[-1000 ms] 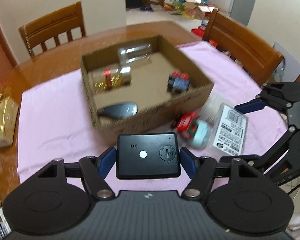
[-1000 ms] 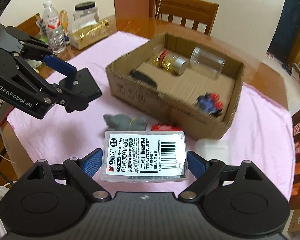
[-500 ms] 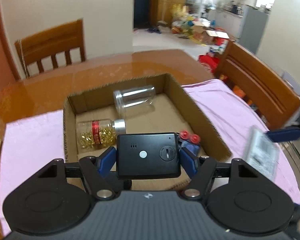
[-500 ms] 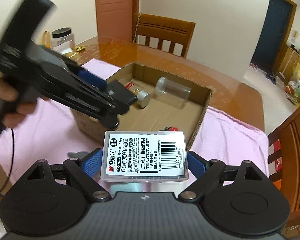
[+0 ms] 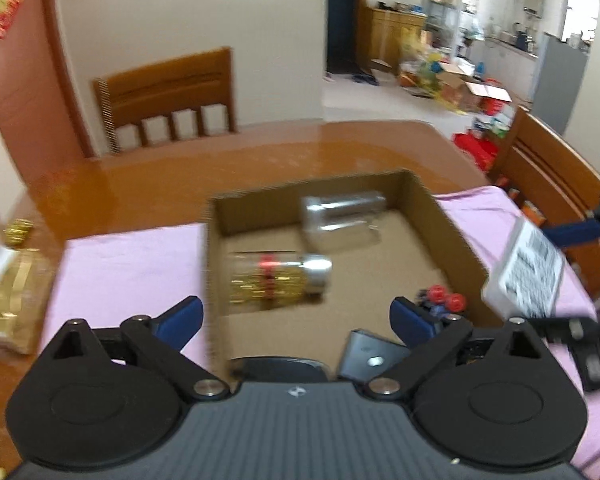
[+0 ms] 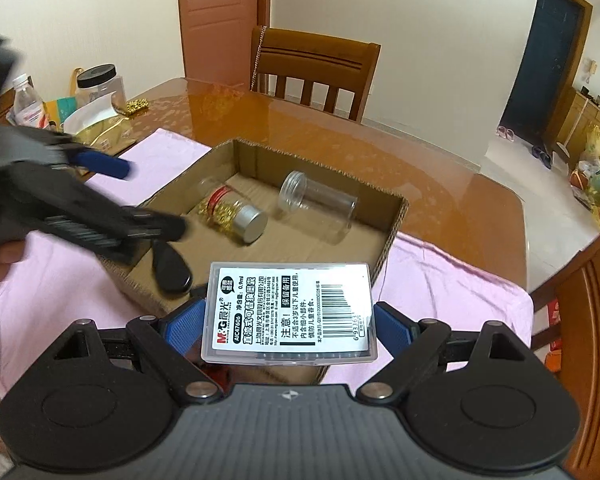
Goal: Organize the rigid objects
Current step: 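Carry both items over the box and open both tools to drop them, then withdraw both tools from the box toward the remaining items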
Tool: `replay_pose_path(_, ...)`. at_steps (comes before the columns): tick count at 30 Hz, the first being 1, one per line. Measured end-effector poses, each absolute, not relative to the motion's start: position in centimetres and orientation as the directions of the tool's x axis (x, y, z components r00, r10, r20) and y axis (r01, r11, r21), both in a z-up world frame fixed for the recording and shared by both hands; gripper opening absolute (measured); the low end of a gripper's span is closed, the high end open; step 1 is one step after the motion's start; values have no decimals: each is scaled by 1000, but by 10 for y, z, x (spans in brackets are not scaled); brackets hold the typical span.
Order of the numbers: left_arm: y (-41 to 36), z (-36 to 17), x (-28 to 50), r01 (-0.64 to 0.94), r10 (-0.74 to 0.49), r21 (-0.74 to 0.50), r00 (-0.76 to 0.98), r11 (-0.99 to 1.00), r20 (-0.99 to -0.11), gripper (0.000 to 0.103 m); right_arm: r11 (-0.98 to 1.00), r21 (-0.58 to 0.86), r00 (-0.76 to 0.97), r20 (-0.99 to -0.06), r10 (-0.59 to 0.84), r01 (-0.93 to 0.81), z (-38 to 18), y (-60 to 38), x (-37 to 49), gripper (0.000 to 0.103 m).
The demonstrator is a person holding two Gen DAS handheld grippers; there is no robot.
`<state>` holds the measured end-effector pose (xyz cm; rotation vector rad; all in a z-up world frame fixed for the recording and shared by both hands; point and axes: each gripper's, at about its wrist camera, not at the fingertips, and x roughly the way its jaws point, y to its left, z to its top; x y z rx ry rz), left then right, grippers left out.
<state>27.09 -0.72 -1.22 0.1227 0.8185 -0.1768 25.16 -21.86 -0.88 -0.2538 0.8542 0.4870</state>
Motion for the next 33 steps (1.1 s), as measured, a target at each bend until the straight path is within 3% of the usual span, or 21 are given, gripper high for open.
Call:
replay_pose_path(10,36,-12,231,52,22,76,665,996,-747,101,863,-25,557,-773,304,-505,-24,-193,324,92)
replay_pose_path(14,46,-20,222,11,33,52,642,999,-766,101,873,-47,569,-775,275,-486,-31,-183,342,103)
replay_pose_path(33,35,-42,207,50,10,50,605,997,-796,101,956,-69,634,-762,133,-283,-33,-224,254,103)
